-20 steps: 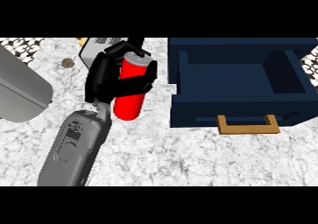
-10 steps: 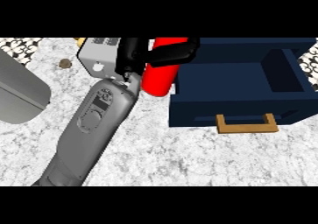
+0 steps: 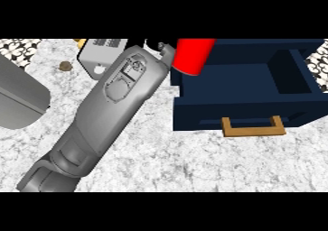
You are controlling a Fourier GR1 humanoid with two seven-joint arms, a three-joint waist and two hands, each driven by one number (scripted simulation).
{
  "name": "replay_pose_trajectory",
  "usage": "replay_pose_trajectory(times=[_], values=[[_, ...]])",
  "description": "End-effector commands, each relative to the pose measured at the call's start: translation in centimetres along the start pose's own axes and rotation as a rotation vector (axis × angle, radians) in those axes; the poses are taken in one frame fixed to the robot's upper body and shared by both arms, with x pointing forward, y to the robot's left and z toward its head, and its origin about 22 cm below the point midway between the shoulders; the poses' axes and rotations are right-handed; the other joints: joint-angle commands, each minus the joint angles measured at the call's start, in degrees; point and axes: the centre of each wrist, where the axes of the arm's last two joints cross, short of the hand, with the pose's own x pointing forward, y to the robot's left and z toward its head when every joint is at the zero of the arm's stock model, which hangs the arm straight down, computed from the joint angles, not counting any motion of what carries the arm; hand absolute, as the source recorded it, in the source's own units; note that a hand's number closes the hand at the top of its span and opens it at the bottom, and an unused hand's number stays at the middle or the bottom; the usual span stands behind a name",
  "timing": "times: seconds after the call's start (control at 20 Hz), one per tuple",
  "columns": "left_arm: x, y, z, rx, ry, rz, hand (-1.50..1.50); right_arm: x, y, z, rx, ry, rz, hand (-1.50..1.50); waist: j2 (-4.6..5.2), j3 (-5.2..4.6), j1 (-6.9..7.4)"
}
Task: Pick up the can, place it into the drawer and close the drawer
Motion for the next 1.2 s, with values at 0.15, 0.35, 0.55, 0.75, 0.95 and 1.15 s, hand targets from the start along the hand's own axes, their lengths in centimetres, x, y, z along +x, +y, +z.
replay_pose_trajectory(times=[0.15,0.35,0.55,0.75,0.95,1.15], values=[[0.8,-1.6,-2.0,-0.003,0.012,-0.037,1.5,-1.2,0.3,-0.2,0.019,0.023,0.004,-1.5,0.24,0.03,-0.63],[0.2,-2.7,-1.6,0.007,0.015,-0.053,1.5,-1.5,2.0,-0.5,0.033,-0.004,-0.01,-1.5,0.24,0.04,-0.77],[0.0,-3.1,-2.3,0.029,0.018,-0.087,1.5,-0.9,0.3,-0.8,0.016,-0.006,-0.008,-1.5,0.44,0.07,-1.93],[-0.8,-3.2,-2.5,0.008,0.033,-0.107,1.5,-0.6,0.8,-1.5,0.024,-0.006,-0.001,-1.5,0.68,0.08,-2.5],[-1.4,-3.0,-2.9,0.024,0.056,-0.125,1.5,-0.7,0.9,-1.5,0.031,-0.013,-0.003,-1.5,0.82,0.1,-2.73],[-1.2,-3.4,-2.9,0.034,0.041,-0.154,1.5,-1.0,1.2,-2.8,0.026,-0.019,-0.015,-1.5,0.89,0.12,-3.01]])
